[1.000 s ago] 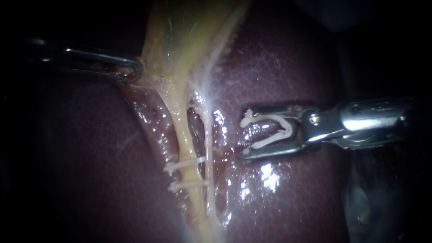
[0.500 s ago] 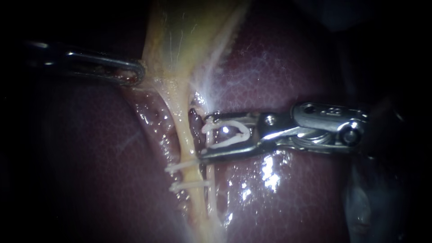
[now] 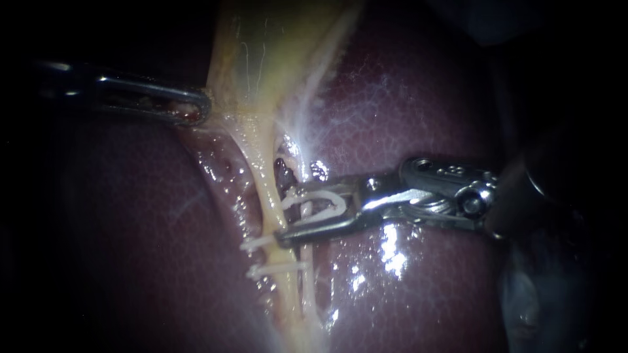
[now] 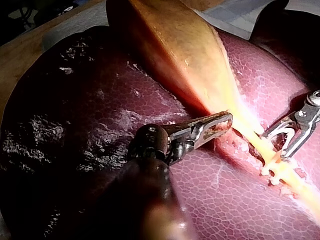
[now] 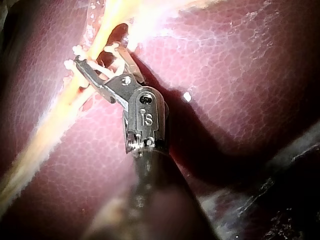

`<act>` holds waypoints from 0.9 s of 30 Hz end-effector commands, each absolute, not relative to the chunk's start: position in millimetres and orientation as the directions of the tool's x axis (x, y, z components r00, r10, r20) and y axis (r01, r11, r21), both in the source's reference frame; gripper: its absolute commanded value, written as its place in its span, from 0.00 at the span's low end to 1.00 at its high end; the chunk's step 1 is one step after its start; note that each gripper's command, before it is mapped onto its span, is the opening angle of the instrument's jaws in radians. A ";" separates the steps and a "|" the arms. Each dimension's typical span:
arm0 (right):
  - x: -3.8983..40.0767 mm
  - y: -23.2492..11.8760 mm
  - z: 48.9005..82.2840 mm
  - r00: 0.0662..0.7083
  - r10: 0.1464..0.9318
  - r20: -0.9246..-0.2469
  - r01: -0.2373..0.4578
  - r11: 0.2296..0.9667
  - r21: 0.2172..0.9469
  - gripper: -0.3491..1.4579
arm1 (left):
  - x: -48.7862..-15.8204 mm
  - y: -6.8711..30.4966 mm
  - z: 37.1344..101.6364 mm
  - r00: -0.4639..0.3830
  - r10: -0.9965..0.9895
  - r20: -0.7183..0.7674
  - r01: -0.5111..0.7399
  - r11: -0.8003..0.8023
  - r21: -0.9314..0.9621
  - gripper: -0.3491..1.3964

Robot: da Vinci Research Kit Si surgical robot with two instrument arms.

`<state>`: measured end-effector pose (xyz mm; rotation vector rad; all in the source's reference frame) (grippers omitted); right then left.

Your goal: Clipping third clip left tube

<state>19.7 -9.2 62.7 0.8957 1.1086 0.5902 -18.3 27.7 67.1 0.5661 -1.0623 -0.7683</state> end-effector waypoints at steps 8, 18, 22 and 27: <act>20.4 -8.6 64.2 0.342 0.793 -0.504 0.043 0.523 0.851 0.47 | -18.3 27.7 67.0 0.277 -0.786 0.553 0.280 0.617 0.736 0.00; 23.4 -8.0 64.2 0.277 0.840 -0.467 0.118 0.452 0.884 0.47 | -18.3 27.6 67.1 0.277 -0.785 0.554 0.281 0.617 0.735 0.00; 24.3 -7.8 63.1 0.248 0.862 -0.442 0.145 0.418 0.897 0.47 | -18.3 27.6 67.1 0.277 -0.785 0.554 0.281 0.617 0.735 0.00; 25.0 -6.9 60.9 0.208 0.879 -0.429 0.172 0.398 0.901 0.47 | -18.4 27.6 67.1 0.277 -0.785 0.554 0.281 0.617 0.735 0.00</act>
